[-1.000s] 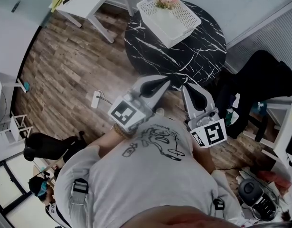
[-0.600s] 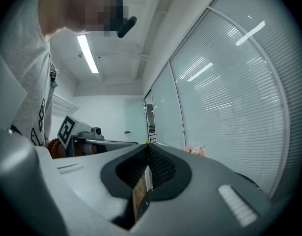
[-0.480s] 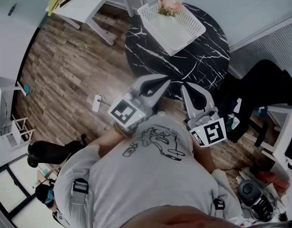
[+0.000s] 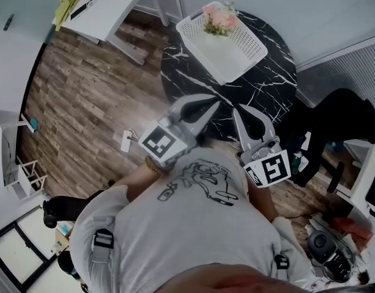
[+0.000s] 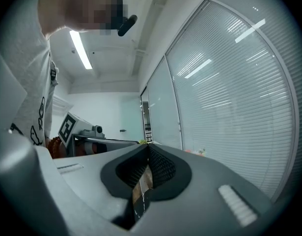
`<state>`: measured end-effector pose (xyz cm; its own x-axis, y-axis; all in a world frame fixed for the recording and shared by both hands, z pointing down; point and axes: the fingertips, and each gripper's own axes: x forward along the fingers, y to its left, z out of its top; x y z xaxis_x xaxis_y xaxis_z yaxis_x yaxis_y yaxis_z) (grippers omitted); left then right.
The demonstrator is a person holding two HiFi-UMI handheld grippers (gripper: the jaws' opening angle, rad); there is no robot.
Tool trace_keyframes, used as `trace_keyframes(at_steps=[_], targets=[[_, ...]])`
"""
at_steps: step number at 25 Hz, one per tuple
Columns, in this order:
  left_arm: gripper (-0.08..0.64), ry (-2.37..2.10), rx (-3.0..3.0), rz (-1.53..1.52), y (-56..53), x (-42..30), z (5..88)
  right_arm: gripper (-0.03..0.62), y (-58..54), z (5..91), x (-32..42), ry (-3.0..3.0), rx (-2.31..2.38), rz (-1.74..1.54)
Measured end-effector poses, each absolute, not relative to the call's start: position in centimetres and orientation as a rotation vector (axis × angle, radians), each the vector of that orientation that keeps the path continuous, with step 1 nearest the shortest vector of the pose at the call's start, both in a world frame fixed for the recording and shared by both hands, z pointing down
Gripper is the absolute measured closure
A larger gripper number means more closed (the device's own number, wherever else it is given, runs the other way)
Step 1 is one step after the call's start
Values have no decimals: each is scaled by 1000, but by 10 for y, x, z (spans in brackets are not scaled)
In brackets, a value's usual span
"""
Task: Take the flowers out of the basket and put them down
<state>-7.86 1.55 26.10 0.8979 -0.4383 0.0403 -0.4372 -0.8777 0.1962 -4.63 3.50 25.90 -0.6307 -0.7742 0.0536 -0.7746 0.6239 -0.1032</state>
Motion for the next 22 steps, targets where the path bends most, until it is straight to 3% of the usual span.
trace_keyframes(at_steps=[22], targets=[[557, -525, 2846, 52, -120, -105, 288, 586, -100, 287, -74, -2721, 1429, 228]])
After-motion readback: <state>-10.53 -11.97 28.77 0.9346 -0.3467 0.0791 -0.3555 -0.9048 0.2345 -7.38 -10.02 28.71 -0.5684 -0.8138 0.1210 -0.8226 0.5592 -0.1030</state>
